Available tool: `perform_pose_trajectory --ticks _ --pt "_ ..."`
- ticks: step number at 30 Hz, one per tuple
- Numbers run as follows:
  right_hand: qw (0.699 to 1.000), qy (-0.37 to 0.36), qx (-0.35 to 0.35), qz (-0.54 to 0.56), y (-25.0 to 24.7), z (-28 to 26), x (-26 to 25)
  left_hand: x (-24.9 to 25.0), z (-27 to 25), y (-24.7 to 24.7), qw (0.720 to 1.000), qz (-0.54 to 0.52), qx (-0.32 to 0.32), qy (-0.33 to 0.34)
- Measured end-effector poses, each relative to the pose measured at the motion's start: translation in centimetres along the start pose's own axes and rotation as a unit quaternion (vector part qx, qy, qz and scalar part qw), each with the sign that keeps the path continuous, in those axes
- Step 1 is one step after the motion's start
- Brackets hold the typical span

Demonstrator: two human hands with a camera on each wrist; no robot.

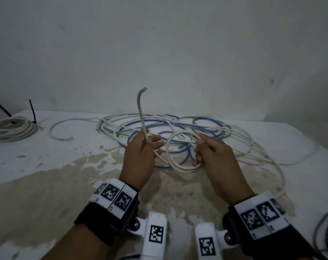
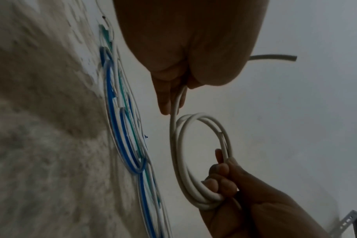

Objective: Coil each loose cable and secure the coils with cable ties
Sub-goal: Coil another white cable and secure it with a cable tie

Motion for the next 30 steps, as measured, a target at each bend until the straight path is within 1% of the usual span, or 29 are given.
perform_pose_trajectory --ticks 2,7,11,14,16,19,23,28,30 --pt "0.999 0.009 -0.027 -0.020 0.3 -0.3 0.3 -0.4 0.1 -0.2 0.998 0.056 -0.004 0.015" --pt "0.994 0.004 -0.091 -0.062 0.6 -0.7 0.3 -0.9 0.3 -0.9 0.991 0.128 -0.012 0.023" --pt "0.991 0.003 -0.112 -0.072 0.8 -0.9 0.0 -0.9 -0.1 -0.6 0.980 0.190 -0.039 0.049" --pt "0.989 0.002 -0.122 -0.079 1.1 -1.0 0.1 -1.2 -0.3 -0.6 0.970 0.234 -0.050 0.051" --pt "0.989 0.011 -0.125 -0.076 1.2 -1.0 0.4 -1.4 -0.3 -0.6 0.969 0.238 -0.059 0.038" --pt "0.992 0.034 -0.114 -0.042 1.3 -1.1 0.8 -1.5 -0.6 -0.6 0.975 0.211 -0.068 0.015" --pt "0.992 0.061 -0.110 0.002 1.5 -1.2 0.6 -1.4 -1.0 -0.6 0.971 0.226 -0.067 0.037" --pt "0.989 0.083 -0.113 0.053 1.3 -1.3 0.5 -1.2 -1.5 -0.3 0.968 0.219 -0.113 0.036" --pt "0.986 0.083 -0.128 0.060 1.2 -1.3 0.4 -1.1 -1.6 -0.3 0.969 0.208 -0.133 0.032"
Point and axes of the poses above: each hand's wrist, its own z-axis towards the middle knuckle, its own y-axis out of the palm, x = y × z, the point moved 3 cm from there along z, towards the middle knuckle, and after that the axes turned 15 degrees about -y, right-handed, at the moved point
